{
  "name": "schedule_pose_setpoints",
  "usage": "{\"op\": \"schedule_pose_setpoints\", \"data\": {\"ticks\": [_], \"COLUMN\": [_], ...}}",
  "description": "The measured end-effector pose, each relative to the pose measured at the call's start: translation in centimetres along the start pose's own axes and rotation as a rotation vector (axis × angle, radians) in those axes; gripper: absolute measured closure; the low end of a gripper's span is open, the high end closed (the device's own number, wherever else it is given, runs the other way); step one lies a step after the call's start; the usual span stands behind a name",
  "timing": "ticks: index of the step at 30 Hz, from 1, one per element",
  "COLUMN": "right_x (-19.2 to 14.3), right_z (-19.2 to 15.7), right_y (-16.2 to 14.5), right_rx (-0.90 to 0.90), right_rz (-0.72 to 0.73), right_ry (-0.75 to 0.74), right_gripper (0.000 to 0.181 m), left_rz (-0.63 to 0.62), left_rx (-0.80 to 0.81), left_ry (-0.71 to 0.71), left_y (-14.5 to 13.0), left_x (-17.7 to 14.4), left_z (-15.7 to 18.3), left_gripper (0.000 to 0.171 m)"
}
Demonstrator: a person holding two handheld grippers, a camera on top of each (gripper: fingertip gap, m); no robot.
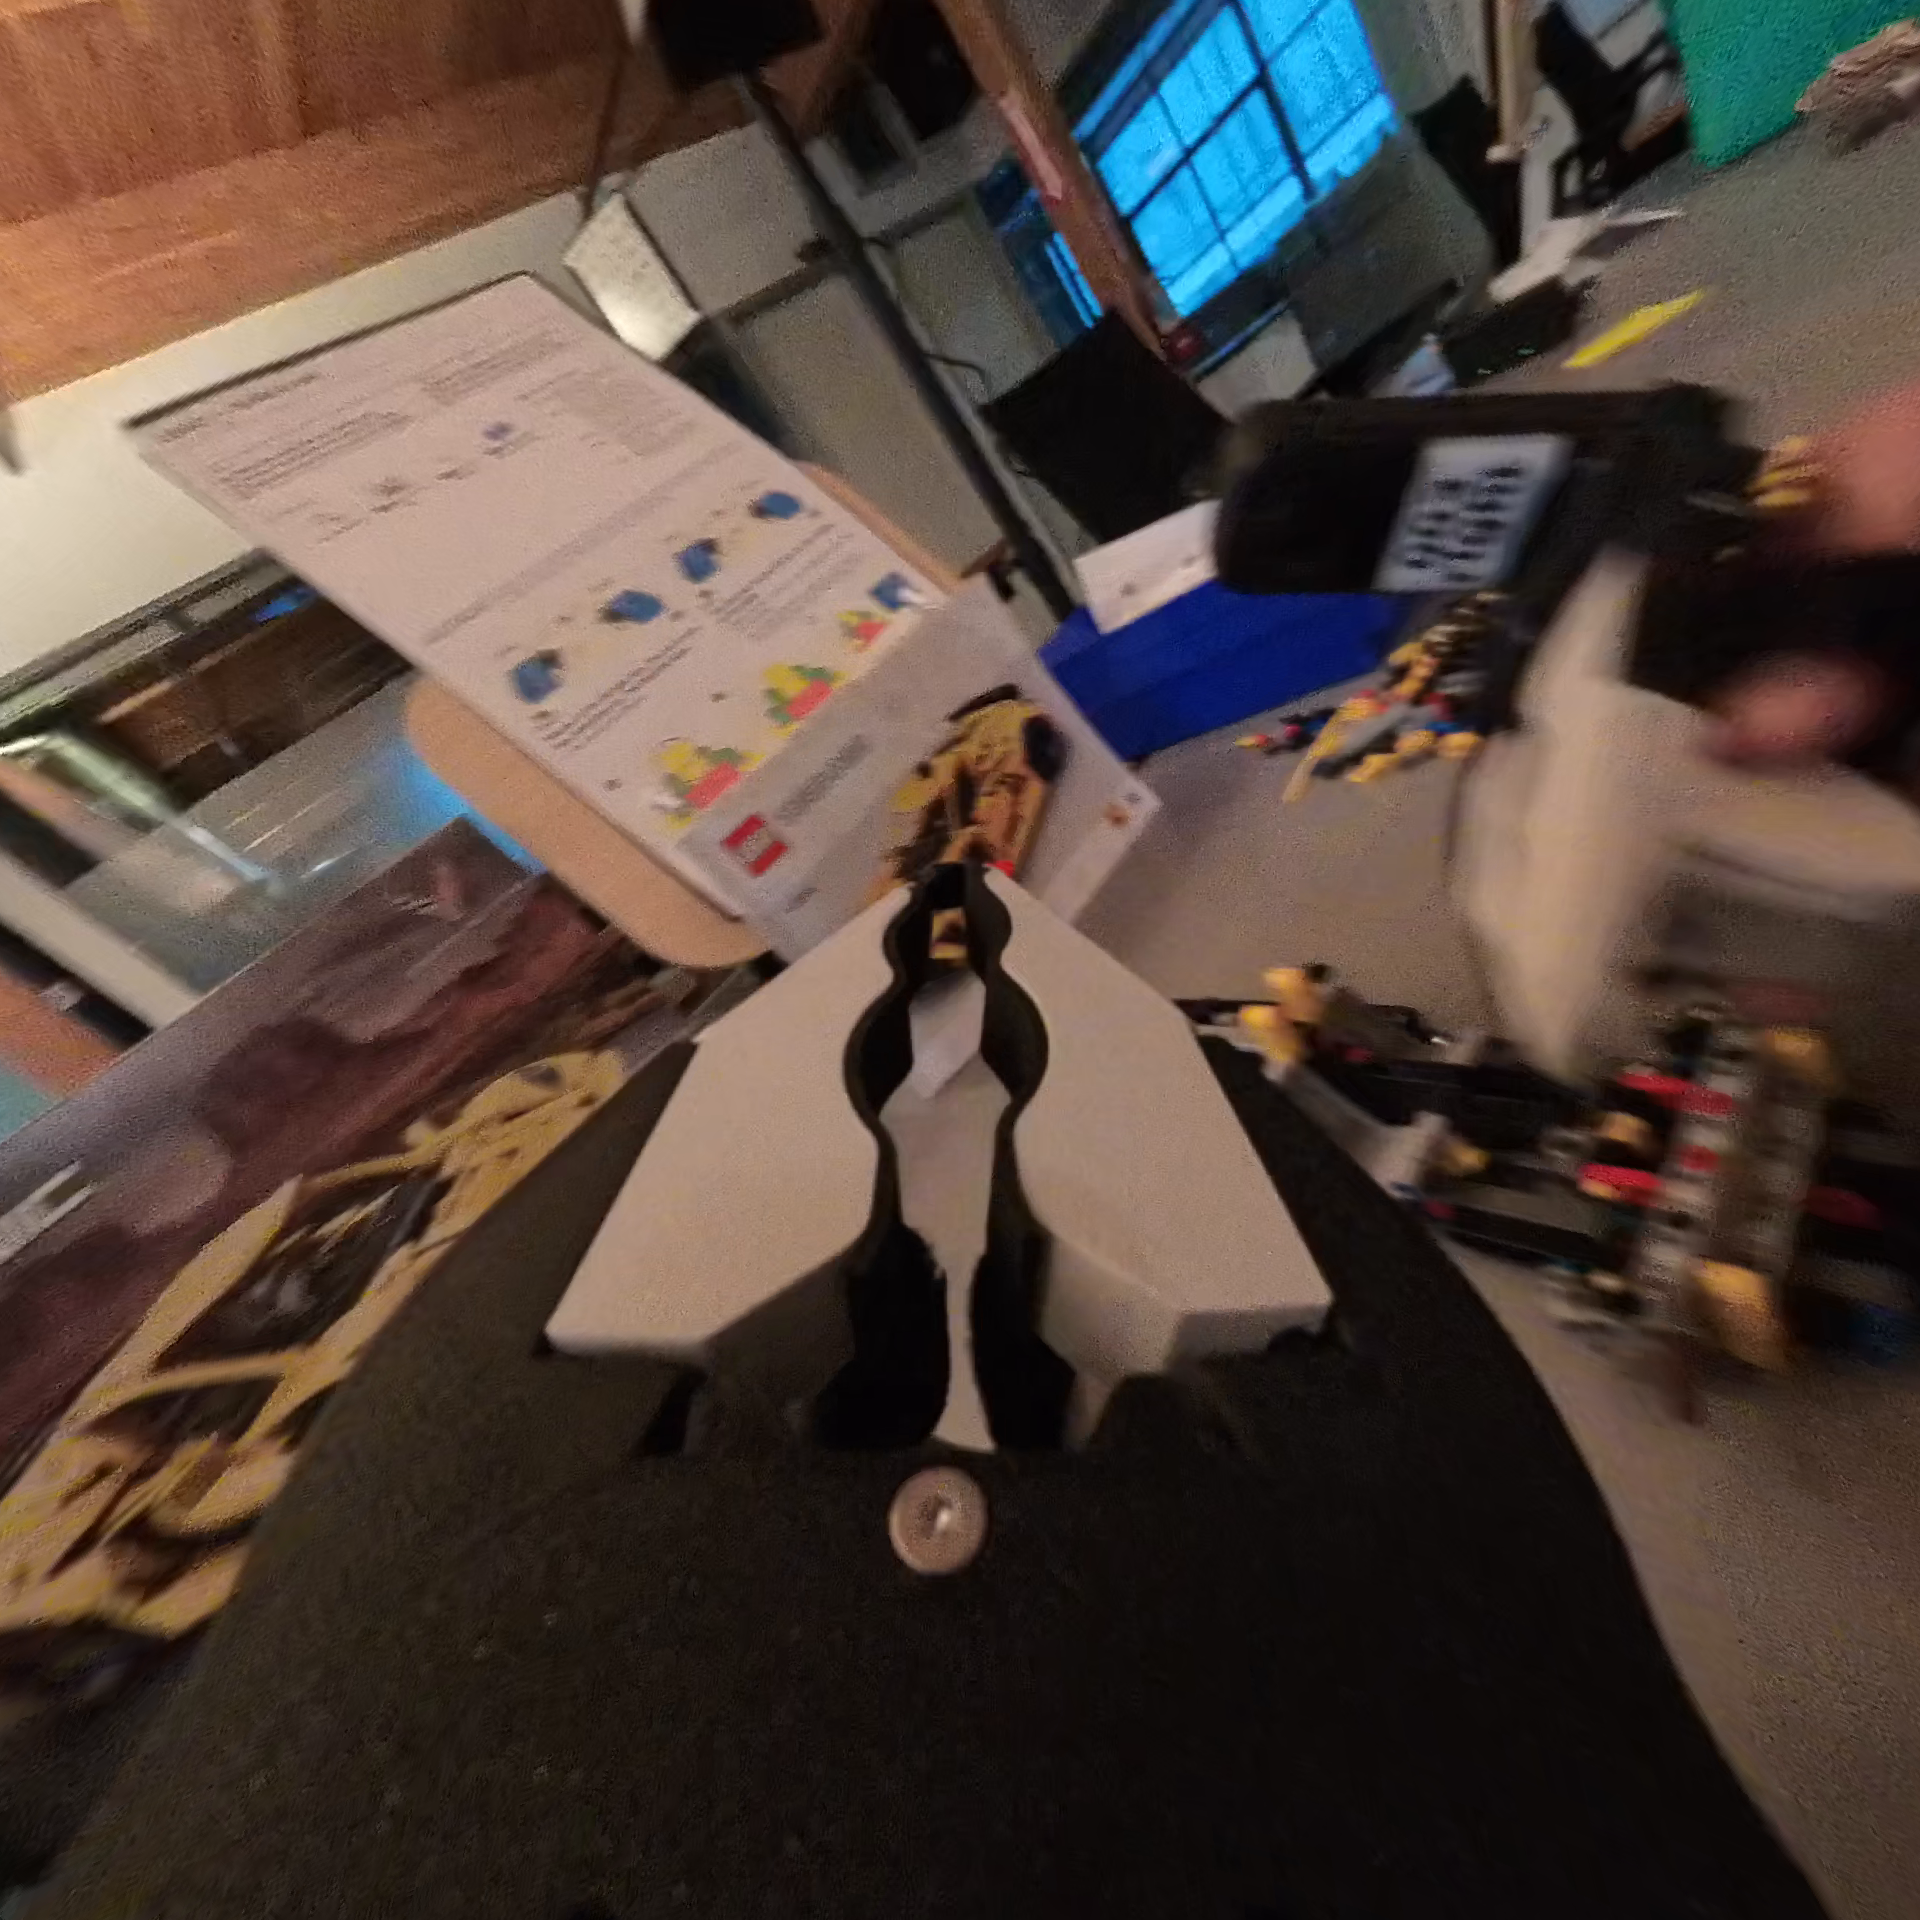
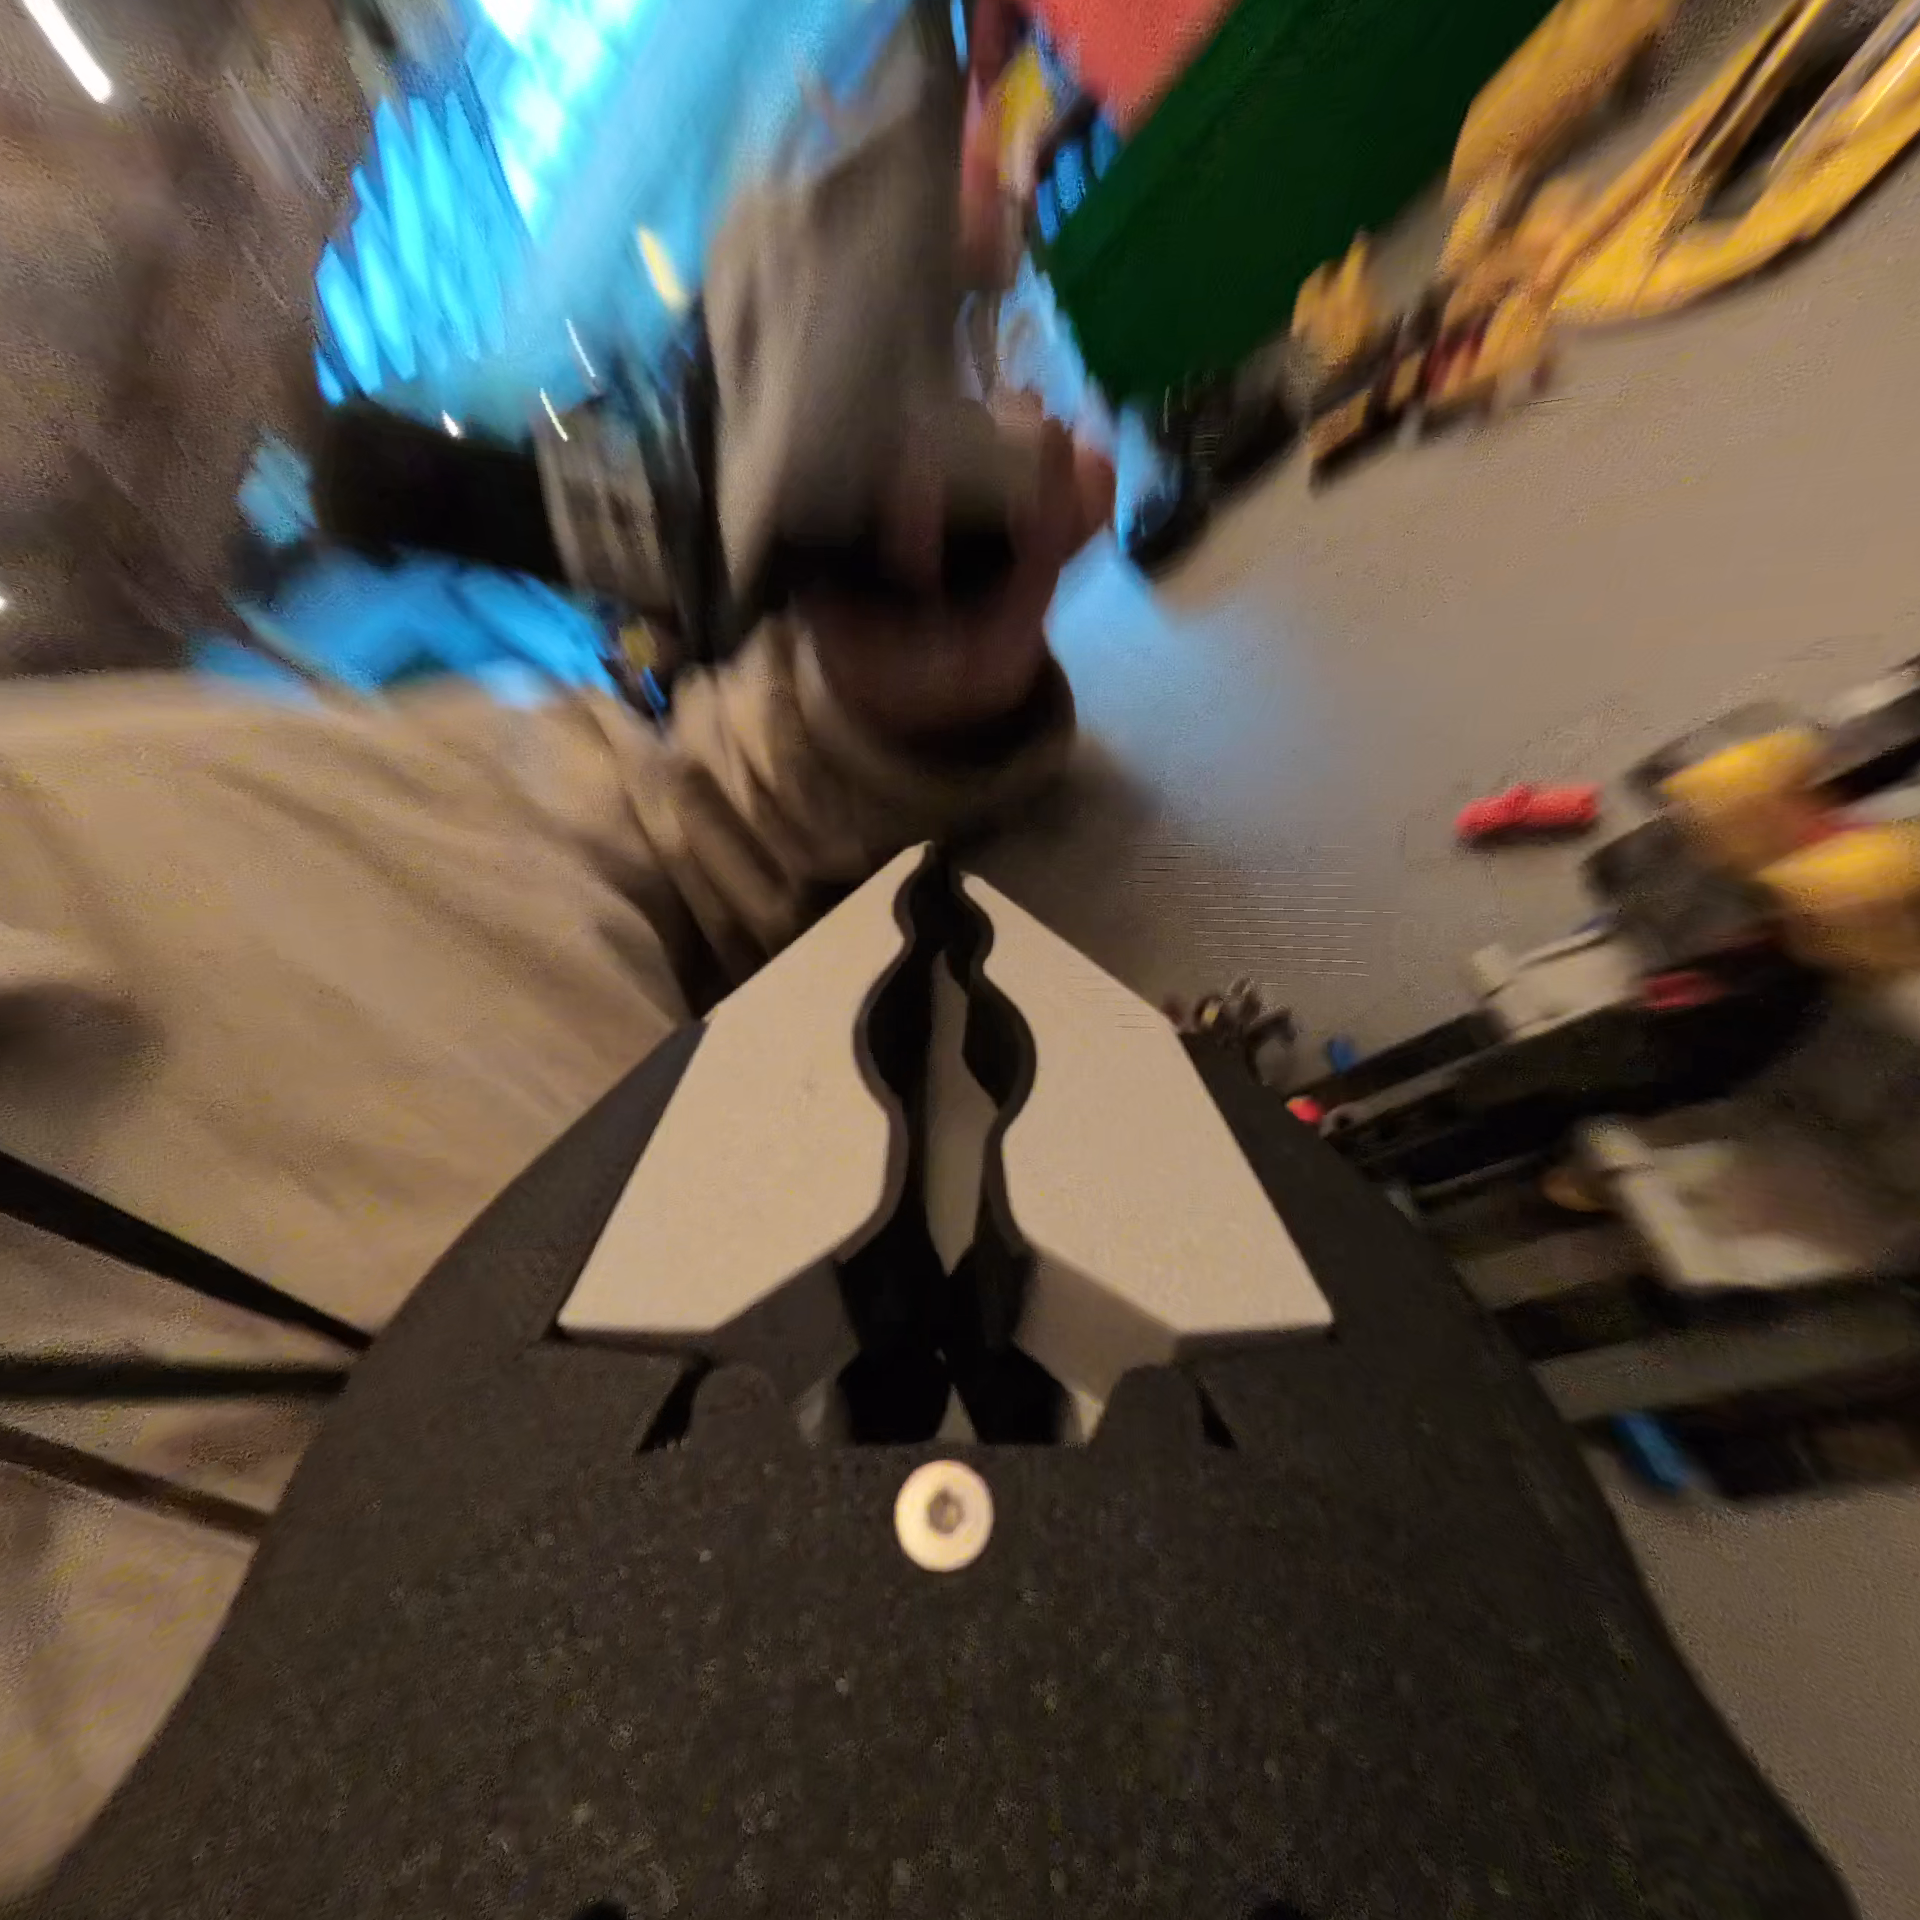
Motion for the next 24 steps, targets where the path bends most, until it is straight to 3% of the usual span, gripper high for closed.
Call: {"op": "schedule_pose_setpoints", "data": {"ticks": [1, 2, 4, 6, 7, 9, 10, 12, 14, 17, 22, 24], "right_x": [1.8, 2.4, 0.8, -0.2, -0.5, -1.4, -2.0, -3.1, -3.8, -4.3, -4.0, -4.0], "right_z": [-0.3, -0.6, -0.4, -0.6, -0.7, -0.4, -0.1, 0.4, 0.3, 0.3, 0.6, 0.7], "right_y": [-1.5, -1.4, 1.0, 2.1, 2.1, 2.3, 2.5, 3.1, 3.7, 4.0, 3.8, 3.7], "right_rx": [-0.003, -0.028, -0.058, -0.152, -0.221, -0.347, -0.385, -0.397, -0.372, -0.364, -0.338, -0.331], "right_rz": [-0.096, -0.081, 0.029, 0.104, 0.12, 0.131, 0.133, 0.172, 0.256, 0.322, 0.293, 0.28], "right_ry": [0.027, 0.028, -0.035, -0.098, -0.167, -0.343, -0.434, -0.534, -0.54, -0.531, -0.533, -0.541], "right_gripper": [0.181, 0.181, 0.181, 0.181, 0.181, 0.181, 0.181, 0.173, 0.161, 0.148, 0.151, 0.151], "left_rz": [-0.027, -0.007, 0.094, 0.072, 0.001, -0.332, -0.485, -0.631, -0.719, -0.83, -0.901, -0.956], "left_rx": [-0.12, -0.221, -0.271, -0.245, -0.174, -0.087, -0.108, -0.157, -0.13, -0.278, -0.127, -0.008], "left_ry": [0.057, 0.027, -0.095, -0.223, -0.238, -0.34, -0.346, -0.398, -0.333, -0.422, -0.56, -0.542], "left_y": [-0.3, -0.5, -0.7, -1.5, -2.4, -6.3, -8.4, -11.1, -12.0, -12.0, -12.5, -13.3], "left_x": [0.3, 0.2, -0.8, -0.8, -0.2, 0.8, 0.8, -0.4, -2.0, -5.1, -5.7, -5.3], "left_z": [-2.9, -4.7, -4.7, -3.0, -2.8, -3.4, -4.6, -7.0, -10.6, -13.0, -10.1, -9.1], "left_gripper": [0.165, 0.166, 0.166, 0.165, 0.165, 0.165, 0.165, 0.165, 0.165, 0.165, 0.165, 0.165]}}
Point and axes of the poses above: each gripper's, where its closed fingertips meet, x out along the fingers, y out of its top, z = x × y across the jaws, the point moved 8 cm from there along -x, back along the fingers, and after that the axes turned 11 degrees about y, right-handed, at the moved point
